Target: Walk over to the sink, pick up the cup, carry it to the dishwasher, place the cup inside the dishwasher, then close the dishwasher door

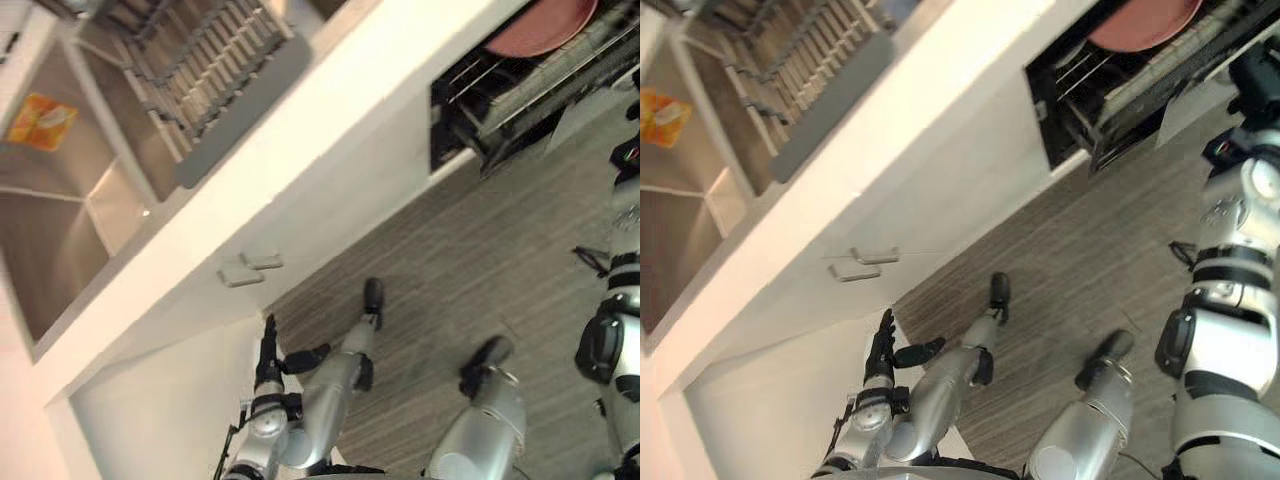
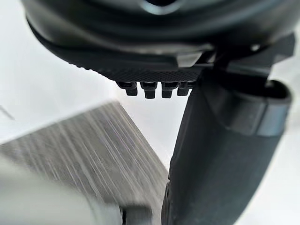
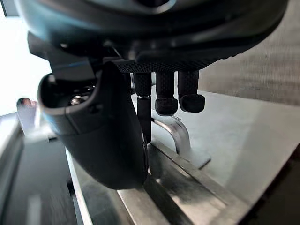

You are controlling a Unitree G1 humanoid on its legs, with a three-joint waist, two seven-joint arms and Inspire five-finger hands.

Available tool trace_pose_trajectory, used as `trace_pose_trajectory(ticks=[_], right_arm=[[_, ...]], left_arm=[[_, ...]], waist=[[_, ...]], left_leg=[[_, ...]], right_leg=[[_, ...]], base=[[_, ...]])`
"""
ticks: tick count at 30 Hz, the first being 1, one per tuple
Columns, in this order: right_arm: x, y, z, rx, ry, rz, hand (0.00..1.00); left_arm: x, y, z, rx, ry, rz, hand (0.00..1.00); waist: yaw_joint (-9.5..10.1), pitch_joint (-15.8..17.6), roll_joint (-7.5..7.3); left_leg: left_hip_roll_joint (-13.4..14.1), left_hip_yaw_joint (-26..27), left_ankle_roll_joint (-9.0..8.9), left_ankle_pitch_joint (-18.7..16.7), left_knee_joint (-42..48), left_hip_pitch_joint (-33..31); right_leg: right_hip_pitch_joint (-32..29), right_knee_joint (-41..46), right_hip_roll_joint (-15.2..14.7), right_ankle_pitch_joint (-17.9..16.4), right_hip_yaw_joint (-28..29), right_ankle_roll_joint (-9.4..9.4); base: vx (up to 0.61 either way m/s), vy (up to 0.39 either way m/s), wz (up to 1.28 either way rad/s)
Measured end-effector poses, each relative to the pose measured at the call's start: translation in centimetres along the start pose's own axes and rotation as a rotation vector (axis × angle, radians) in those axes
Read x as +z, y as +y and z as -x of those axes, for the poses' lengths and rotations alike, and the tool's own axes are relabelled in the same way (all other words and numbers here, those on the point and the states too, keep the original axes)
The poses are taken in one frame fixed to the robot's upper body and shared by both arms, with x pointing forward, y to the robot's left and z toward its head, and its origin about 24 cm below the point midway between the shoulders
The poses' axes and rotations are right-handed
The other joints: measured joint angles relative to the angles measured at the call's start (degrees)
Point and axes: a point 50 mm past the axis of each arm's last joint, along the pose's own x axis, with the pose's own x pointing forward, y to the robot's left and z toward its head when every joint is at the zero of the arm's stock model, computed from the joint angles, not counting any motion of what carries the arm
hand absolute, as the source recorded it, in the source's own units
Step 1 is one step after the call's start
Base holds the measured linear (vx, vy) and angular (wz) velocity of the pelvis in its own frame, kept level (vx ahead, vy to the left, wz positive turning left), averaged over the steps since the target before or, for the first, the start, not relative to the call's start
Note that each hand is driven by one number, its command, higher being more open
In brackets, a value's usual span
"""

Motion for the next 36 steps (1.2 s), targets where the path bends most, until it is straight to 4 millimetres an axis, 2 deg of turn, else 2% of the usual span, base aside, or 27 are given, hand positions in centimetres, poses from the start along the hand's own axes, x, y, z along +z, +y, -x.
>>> trace_pose_trajectory(ticks=[2,3,5,7,10,12,14,17,18,19,20,21,22,23,24,25,26,27,28,29,30,31,32,33,34,35,36], right_arm=[[0.7,0.4,-0.5,-0.048,0.002,0.04,1.0],[0.3,0.1,-0.5,-0.062,0.013,0.059,1.0],[0.8,0.5,-0.6,-0.047,-0.023,0.246,1.0],[0.7,0.5,-0.6,-0.051,-0.03,0.329,1.0],[-0.1,1.3,-0.3,-0.048,-0.025,0.342,1.0],[-1.2,1.1,0.4,-0.045,-0.036,0.289,1.0],[-3.5,-0.3,1.6,-0.057,-0.039,0.25,1.0],[-9.3,-3.4,5.0,-0.08,0.025,0.275,1.0],[-12.8,-5.4,7.1,-0.122,0.127,0.28,1.0],[-16.9,-8.0,10.3,-0.185,0.267,0.296,1.0],[-18.9,-9.4,12.2,-0.222,0.344,0.306,1.0],[-22.3,-11.8,16.4,-0.297,0.49,0.316,1.0],[-24.9,-14.2,21.1,-0.364,0.635,0.343,1.0],[-25.9,-15.3,23.6,-0.393,0.704,0.359,1.0],[-27.2,-16.6,27.5,-0.431,0.808,0.379,1.0],[-28.2,-17.9,33.4,-0.491,0.952,0.401,1.0],[-28.4,-18.3,35.5,-0.508,1.0,0.413,1.0],[-28.4,-19.0,37.9,-0.552,1.054,0.411,1.0],[-28.1,-19.8,40.0,-0.541,1.107,0.465,1.0],[-28.0,-19.8,40.4,-0.528,1.116,0.473,1.0],[-28.1,-19.4,40.8,-0.496,1.122,0.479,1.0],[-28.2,-19.1,40.8,-0.47,1.122,0.486,1.0],[-28.5,-18.1,41.4,-0.417,1.134,0.498,1.0],[-28.5,-17.9,41.6,-0.403,1.139,0.501,1.0],[-28.2,-18.4,42.1,-0.402,1.145,0.522,1.0],[-28.0,-18.9,42.9,-0.407,1.167,0.538,1.0],[-27.9,-19.0,43.2,-0.405,1.178,0.541,1.0]], left_arm=[[-0.5,0.3,0.6,-0.003,0.005,0.01,1.0],[-0.7,0.4,0.8,-0.001,0.008,0.014,1.0],[-1.3,0.1,1.3,-0.057,0.027,0.027,1.0],[-1.3,-0.2,1.4,-0.098,0.022,0.043,1.0],[-1.6,-0.1,1.5,-0.135,0.051,0.103,1.0],[-1.9,0.2,1.4,-0.156,0.066,0.151,1.0],[-2.1,0.9,1.3,-0.149,0.077,0.183,1.0],[-2.1,2.8,0.8,-0.083,0.069,0.263,1.0],[-1.9,4.0,0.5,-0.054,0.061,0.281,1.0],[-1.9,5.1,0.4,-0.027,0.058,0.292,1.0],[-1.9,5.6,0.3,-0.014,0.058,0.303,1.0],[-2.2,6.3,0.3,0.01,0.07,0.316,1.0],[-2.7,6.7,0.4,0.032,0.093,0.333,1.0],[-3.0,6.9,0.5,0.045,0.104,0.338,1.0],[-3.3,7.6,0.6,0.072,0.115,0.343,1.0],[-3.8,8.6,0.8,0.109,0.134,0.329,1.0],[-3.9,8.7,0.8,0.114,0.137,0.318,1.0],[-3.9,8.7,0.8,0.121,0.139,0.307,1.0],[-3.8,8.5,0.5,0.142,0.149,0.292,1.0],[-3.7,8.4,0.3,0.147,0.16,0.286,1.0],[-3.5,8.3,-0.1,0.156,0.177,0.27,1.0],[-3.4,8.3,-0.3,0.16,0.184,0.266,1.0],[-3.1,8.6,-0.9,0.177,0.199,0.252,1.0],[-2.6,7.9,-1.4,0.164,0.197,0.265,1.0],[-2.2,7.4,-1.6,0.141,0.187,0.252,1.0],[-2.3,7.3,-1.5,0.147,0.193,0.256,1.0],[-2.5,7.4,-1.4,0.152,0.203,0.259,1.0]], waist=[[1.08,-0.6,0.7],[0.95,-0.5,0.7],[0.76,-1.0,1.29],[0.69,-1.2,1.55],[0.54,-1.2,1.46],[0.59,-0.4,0.56],[0.46,0.5,-0.63],[-0.5,3.4,-4.64],[-1.18,4.1,-6.59],[-1.62,4.0,-9.29],[-1.87,3.9,-10.37],[-2.61,3.5,-11.59],[-3.19,3.3,-12.0],[-3.3,3.1,-12.24],[-3.25,2.6,-13.4],[-3.33,1.4,-15.12],[-3.45,0.8,-15.51],[-3.62,-0.5,-16.0],[-3.79,-2.8,-16.42],[-3.79,-3.4,-16.49],[-3.7,-4.2,-17.42],[-3.62,-4.6,-18.33],[-3.96,-6.5,-22.06],[-4.69,-6.6,-22.07],[-4.38,-6.7,-22.15],[-3.88,-7.4,-22.36],[-3.61,-8.2,-22.28]], left_leg=[[-0.7,-1.5,-0.03,0.1,0.0,0.9],[-0.7,-1.8,-0.02,0.1,0.0,1.2],[-0.9,-2.6,-0.04,0.1,0.0,1.7],[-0.2,-2.9,-0.52,-0.4,0.0,2.0],[1.5,-2.7,-0.63,-1.1,0.0,2.0],[2.7,-2.6,-0.52,-1.0,0.0,2.2],[3.9,-2.6,-0.92,-1.2,0.0,2.8],[6.2,-2.5,-1.83,-1.9,0.0,4.6],[6.7,-2.5,-2.46,-2.4,0.0,5.5],[6.6,-2.6,-2.66,-2.5,0.0,5.9],[6.6,-2.6,-2.68,-2.6,0.0,6.1],[6.8,-2.6,-2.56,-2.7,0.0,6.7],[7.2,-2.5,-1.81,-3.4,0.0,8.2],[7.4,-2.1,-1.23,-4.5,0.0,9.4],[7.0,-1.5,-0.35,-5.6,0.0,11.5],[6.8,-2.0,0.43,-7.5,0.0,15.4],[6.9,-2.8,0.94,-8.3,0.0,16.7],[7.8,-4.3,1.26,-9.1,0.0,17.5],[9.3,-6.2,1.53,-9.9,0.0,17.7],[9.8,-6.6,1.5,-10.0,0.0,17.7],[10.2,-6.6,1.45,-10.4,0.0,17.8],[10.1,-5.8,1.43,-10.8,0.1,17.7],[8.8,3.0,2.65,-13.1,3.4,15.6],[10.0,9.3,4.2,-14.9,10.1,13.0],[11.7,16.2,4.42,-20.8,21.3,11.6],[11.3,14.3,2.02,-24.5,23.0,14.0],[10.6,13.1,1.68,-25.0,22.1,15.1]], right_leg=[[2.2,1.6,-1.1,-1.7,-2.3,0.08],[2.8,1.7,-1.0,-1.8,-2.8,-0.05],[3.6,2.1,-0.9,-2.6,-3.3,0.14],[4.1,2.5,-0.6,-3.5,-3.7,-0.2],[4.1,1.9,1.2,-3.6,-3.8,-0.69],[4.5,0.7,2.9,-3.4,-3.9,-1.01],[5.9,-1.6,4.8,-3.0,-4.4,-1.31],[10.4,-7.9,9.5,-0.7,-5.5,-1.65],[12.4,-10.1,10.8,-0.1,-5.5,-1.66],[13.3,-10.8,11.3,0.4,-5.5,-1.79],[13.6,-10.6,11.4,0.8,-5.3,-2.16],[13.9,-8.8,11.4,2.2,-4.8,-3.93],[14.0,-5.5,11.1,4.2,-3.3,-6.82],[14.0,-3.6,11.0,5.3,-2.2,-8.47],[14.2,-0.7,10.4,6.7,0.5,-10.1],[14.7,3.6,10.3,10.6,6.0,-10.73],[14.5,5.6,10.4,12.5,7.6,-11.42],[14.5,5.0,12.5,8.4,10.0,-10.24],[14.2,-1.5,18.7,1.7,13.5,-8.94],[14.2,-4.8,21.1,0.5,14.4,-8.78],[14.2,-11.6,24.6,-0.3,16.2,-8.51],[14.1,-15.5,25.8,-0.4,17.1,-8.58],[15.4,-26.5,26.5,-0.5,20.4,-7.09],[16.0,-26.1,26.1,0.6,19.8,-5.95],[18.3,-23.1,25.4,1.8,18.7,-3.81],[21.0,-18.8,25.1,0.0,18.4,-5.23],[21.6,-17.2,24.8,-0.2,19.7,-5.54]], base=[[0.02,-0.118,0.57],[0.0,-0.112,0.29],[-0.04,-0.107,0.1],[-0.07,-0.113,0.05],[-0.07,-0.148,-0.1],[0.0,-0.162,-0.14],[0.05,-0.132,-0.1],[0.08,-0.132,-0.06],[0.07,-0.089,0.13],[0.09,-0.075,0.2],[0.08,-0.034,0.32],[0.09,0.016,0.33],[0.11,0.07,0.28],[0.12,0.104,0.1],[0.16,0.139,0.03],[0.14,0.096,0.12],[0.12,0.042,0.36],[0.07,-0.084,0.6],[0.06,-0.098,0.6],[0.04,-0.118,0.45],[0.01,-0.075,0.17],[-0.02,-0.104,0.33],[0.0,-0.068,0.63],[0.06,-0.045,1.18],[0.14,-0.016,1.43],[0.17,-0.025,1.23],[0.22,-0.01,1.19]])
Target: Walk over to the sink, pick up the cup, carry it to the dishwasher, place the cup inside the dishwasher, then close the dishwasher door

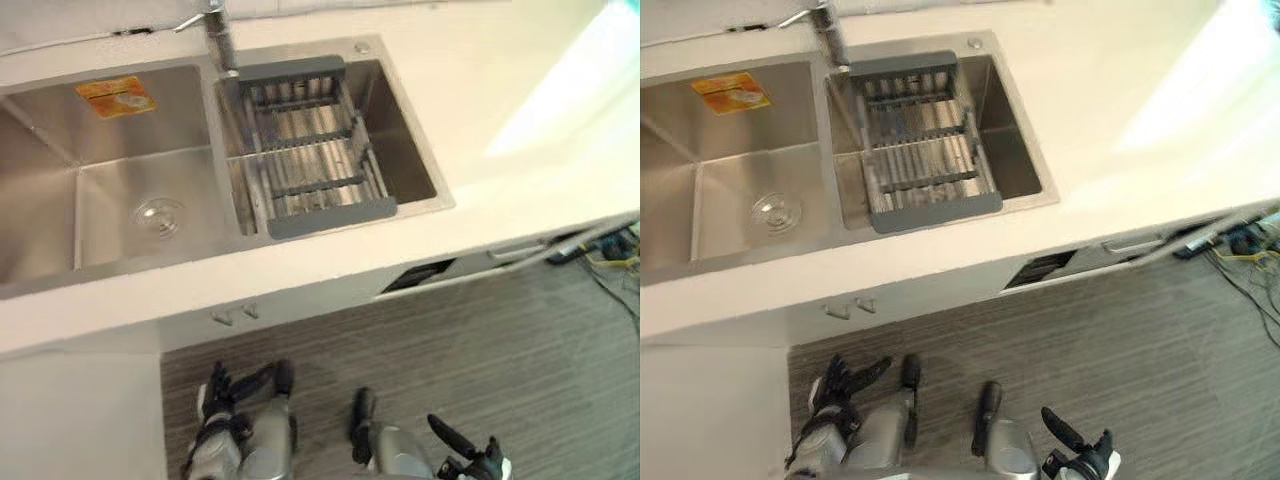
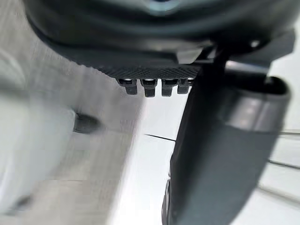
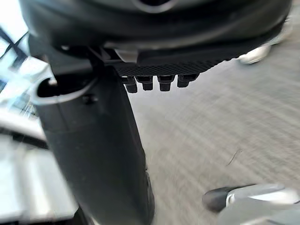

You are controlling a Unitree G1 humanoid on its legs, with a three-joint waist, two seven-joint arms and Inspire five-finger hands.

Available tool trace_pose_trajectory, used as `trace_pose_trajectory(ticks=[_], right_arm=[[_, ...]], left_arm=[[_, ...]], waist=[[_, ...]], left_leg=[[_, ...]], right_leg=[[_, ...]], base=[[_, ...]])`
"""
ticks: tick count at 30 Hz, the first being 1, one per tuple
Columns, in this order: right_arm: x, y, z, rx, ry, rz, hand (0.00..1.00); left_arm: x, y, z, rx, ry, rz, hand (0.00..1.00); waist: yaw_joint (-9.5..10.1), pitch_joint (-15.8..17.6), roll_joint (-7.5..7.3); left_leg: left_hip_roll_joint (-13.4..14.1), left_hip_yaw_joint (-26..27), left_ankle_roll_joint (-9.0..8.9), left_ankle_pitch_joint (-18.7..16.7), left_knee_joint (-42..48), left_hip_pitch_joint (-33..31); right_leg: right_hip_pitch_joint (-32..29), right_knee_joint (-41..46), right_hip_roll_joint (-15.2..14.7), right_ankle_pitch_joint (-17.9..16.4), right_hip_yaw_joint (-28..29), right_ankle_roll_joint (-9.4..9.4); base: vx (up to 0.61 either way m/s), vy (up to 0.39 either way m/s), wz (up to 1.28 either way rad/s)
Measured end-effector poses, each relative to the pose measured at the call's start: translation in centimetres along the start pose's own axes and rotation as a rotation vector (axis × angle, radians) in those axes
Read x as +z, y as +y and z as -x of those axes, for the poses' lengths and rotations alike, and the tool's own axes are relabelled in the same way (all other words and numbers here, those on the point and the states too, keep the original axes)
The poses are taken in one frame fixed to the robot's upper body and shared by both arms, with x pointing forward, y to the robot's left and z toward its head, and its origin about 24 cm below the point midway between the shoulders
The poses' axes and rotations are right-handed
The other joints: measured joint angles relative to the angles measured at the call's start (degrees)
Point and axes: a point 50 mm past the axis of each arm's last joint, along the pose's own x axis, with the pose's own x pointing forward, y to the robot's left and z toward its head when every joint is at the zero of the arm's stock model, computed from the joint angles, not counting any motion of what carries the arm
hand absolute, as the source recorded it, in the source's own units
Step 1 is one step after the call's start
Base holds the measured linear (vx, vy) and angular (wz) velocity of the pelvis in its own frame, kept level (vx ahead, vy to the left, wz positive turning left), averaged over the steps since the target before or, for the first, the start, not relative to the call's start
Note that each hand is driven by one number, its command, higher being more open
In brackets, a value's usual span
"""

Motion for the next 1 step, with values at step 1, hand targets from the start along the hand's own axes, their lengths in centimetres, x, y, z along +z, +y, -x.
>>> trace_pose_trajectory(ticks=[1], right_arm=[[0.39,0.41,0.01,0.025,-0.014,0.009,1.0]], left_arm=[[-0.55,0.02,0.24,0.003,0.018,0.006,1.0]], waist=[[0.03,-2.1,0.3]], left_leg=[[-0.2,-2.6,-0.12,0.9,-2.9,2.1]], right_leg=[[-0.5,4.8,0.5,1.4,2.4,-0.75]], base=[[0.16,0.004,0.69]])
